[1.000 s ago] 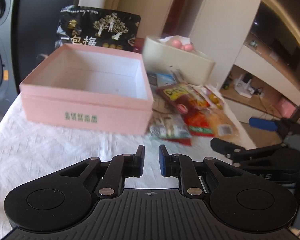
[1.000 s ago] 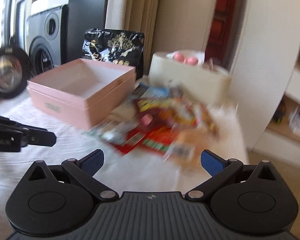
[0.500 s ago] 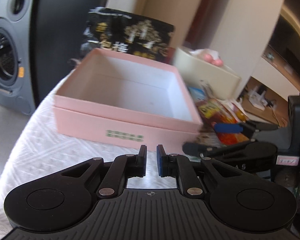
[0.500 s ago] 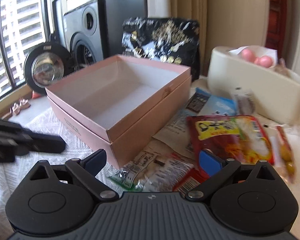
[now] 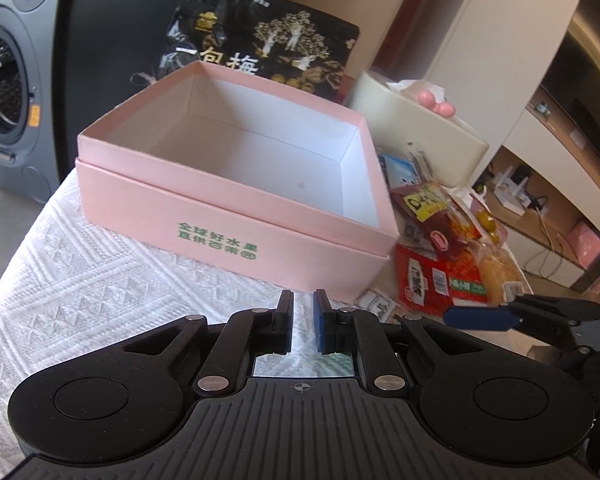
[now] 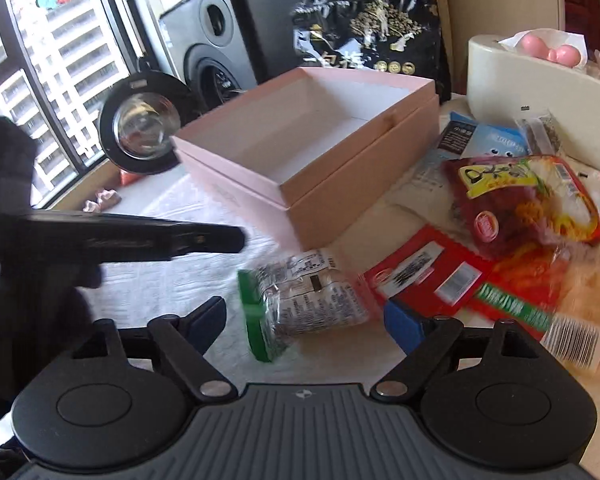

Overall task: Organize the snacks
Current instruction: 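Reach the left gripper toward the green-edged candy packet, then grasp the green-edged candy packet with the left gripper, then lift the candy packet with the left gripper while the right gripper grasps the red spicy packet, then drop the candy packet into the pink box with the left gripper while the right drops the red packet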

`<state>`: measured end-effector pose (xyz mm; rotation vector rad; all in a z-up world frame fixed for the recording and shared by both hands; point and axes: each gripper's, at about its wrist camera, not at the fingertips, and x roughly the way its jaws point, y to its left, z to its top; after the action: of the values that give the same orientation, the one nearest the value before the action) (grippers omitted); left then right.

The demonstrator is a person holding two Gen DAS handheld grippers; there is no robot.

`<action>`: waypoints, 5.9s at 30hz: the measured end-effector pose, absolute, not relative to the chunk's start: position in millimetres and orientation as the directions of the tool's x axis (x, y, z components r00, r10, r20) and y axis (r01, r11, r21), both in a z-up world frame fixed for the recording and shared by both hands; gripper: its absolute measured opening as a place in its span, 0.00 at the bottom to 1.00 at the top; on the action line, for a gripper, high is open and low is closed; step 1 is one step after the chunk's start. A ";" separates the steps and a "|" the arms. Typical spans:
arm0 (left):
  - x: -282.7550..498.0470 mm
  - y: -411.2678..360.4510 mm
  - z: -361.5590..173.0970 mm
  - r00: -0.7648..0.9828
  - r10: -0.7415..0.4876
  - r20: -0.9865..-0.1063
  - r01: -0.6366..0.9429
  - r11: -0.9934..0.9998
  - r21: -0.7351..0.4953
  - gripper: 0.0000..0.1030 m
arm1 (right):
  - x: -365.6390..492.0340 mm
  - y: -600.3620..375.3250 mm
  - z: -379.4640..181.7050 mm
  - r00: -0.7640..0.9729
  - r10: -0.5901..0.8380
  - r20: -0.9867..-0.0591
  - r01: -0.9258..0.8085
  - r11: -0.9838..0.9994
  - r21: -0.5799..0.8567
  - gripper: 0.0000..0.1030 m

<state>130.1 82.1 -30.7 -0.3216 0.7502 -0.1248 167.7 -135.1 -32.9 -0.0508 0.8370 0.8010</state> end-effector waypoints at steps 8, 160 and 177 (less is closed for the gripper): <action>138.0 88.6 -20.8 0.753 -0.178 -0.633 -0.014 0.958 -0.286 0.13 | 146.7 -167.6 -35.3 0.511 0.506 -0.695 -0.557 0.811 0.181 0.90; 91.9 76.4 -48.2 0.698 -0.160 -0.698 0.069 0.985 -0.157 0.64 | 141.7 -140.5 -35.3 0.562 0.264 -0.784 -0.348 0.935 0.065 0.77; 78.0 101.9 3.8 0.774 -0.202 -0.600 0.074 0.970 -0.230 0.64 | 99.5 -145.2 12.5 0.610 0.469 -0.638 -0.554 0.829 0.080 0.44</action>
<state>78.0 101.9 3.8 -0.1986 0.6704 -0.1507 99.5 -145.2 12.5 -0.1304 0.6976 0.5920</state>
